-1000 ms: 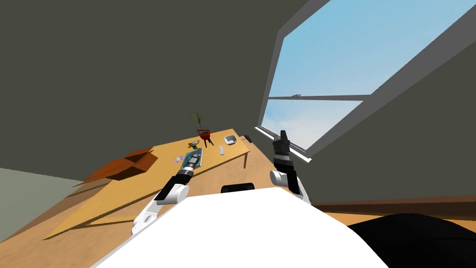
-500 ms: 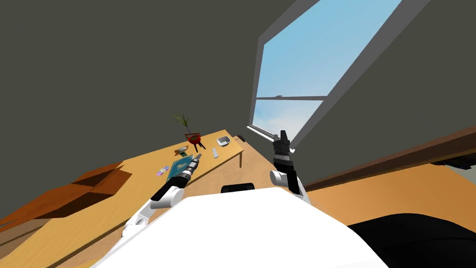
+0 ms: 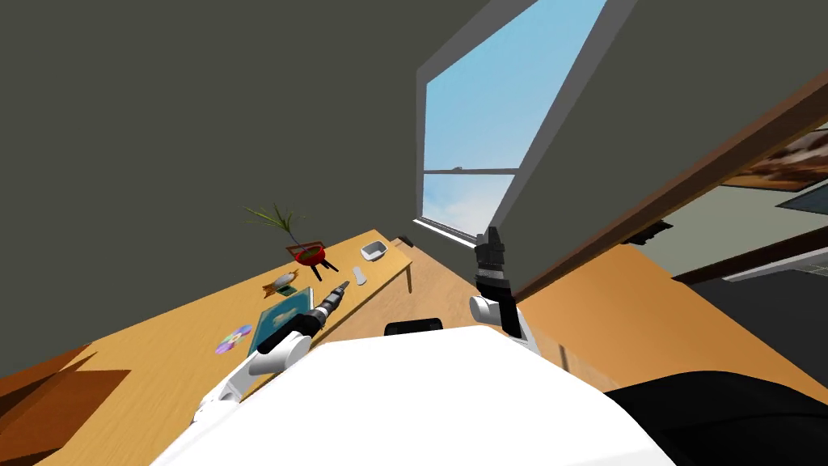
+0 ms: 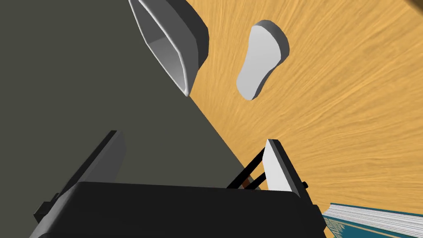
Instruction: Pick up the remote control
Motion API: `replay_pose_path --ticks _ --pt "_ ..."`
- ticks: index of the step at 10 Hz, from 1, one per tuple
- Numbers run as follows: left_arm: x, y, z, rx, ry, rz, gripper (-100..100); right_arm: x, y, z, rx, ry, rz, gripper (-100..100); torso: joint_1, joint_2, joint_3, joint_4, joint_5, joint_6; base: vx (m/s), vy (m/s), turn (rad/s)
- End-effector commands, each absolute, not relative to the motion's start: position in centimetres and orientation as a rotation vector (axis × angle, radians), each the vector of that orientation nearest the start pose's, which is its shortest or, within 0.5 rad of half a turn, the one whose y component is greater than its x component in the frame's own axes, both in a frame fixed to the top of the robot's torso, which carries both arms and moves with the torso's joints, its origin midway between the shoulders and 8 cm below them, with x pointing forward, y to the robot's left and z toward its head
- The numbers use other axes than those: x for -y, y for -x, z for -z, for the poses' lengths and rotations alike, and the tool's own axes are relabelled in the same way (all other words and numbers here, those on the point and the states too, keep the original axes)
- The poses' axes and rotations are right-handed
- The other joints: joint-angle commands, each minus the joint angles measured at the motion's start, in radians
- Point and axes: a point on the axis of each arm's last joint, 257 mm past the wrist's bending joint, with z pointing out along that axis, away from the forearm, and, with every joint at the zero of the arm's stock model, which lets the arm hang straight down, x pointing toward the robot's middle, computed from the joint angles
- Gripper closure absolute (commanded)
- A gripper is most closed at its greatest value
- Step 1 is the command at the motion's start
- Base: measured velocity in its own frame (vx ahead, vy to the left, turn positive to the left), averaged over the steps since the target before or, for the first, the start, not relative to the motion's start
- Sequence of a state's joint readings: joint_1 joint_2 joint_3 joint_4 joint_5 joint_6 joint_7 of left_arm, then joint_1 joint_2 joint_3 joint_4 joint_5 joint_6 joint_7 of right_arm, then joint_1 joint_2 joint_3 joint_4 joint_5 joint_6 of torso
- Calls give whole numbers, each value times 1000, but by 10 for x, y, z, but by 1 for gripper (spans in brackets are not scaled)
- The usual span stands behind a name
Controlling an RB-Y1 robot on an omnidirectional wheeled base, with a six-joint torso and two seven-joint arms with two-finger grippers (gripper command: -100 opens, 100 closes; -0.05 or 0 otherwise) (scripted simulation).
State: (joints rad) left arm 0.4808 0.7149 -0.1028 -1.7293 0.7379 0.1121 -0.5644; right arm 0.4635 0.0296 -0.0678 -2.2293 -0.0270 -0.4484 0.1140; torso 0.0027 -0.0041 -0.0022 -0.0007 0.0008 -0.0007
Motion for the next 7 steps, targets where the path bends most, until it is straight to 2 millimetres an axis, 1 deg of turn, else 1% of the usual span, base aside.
replay_pose_path --ticks 1,2,3,4,6,7 --pt "-410 -356 369 -1872 1096 656 -100 309 -359 -4 -643 -702 -1143 0 0 0 0 0 0 0 16 13 -82" --pt "-422 -338 392 -1934 1150 616 -100 309 -359 -4 -643 -702 -1143 0 0 1 0 0 0 -1 24 6 -334" --pt "-433 -318 413 -1994 1199 573 -100 309 -359 -4 -643 -702 -1143 0 -1 0 0 0 0 0 52 25 -466" --pt "-434 -317 413 -1991 1209 575 -100 309 -359 -4 -643 -702 -1143 0 0 -1 0 0 0 0 46 31 -364" --pt "-461 -271 449 -2094 1325 478 -100 309 -359 -4 -643 -702 -1143 0 1 -2 -1 0 0 0 61 35 -446" --pt "-460 -271 449 -2093 1327 480 -100 309 -359 -4 -643 -702 -1143 0 1 -3 -2 -1 0 0 53 40 -319"
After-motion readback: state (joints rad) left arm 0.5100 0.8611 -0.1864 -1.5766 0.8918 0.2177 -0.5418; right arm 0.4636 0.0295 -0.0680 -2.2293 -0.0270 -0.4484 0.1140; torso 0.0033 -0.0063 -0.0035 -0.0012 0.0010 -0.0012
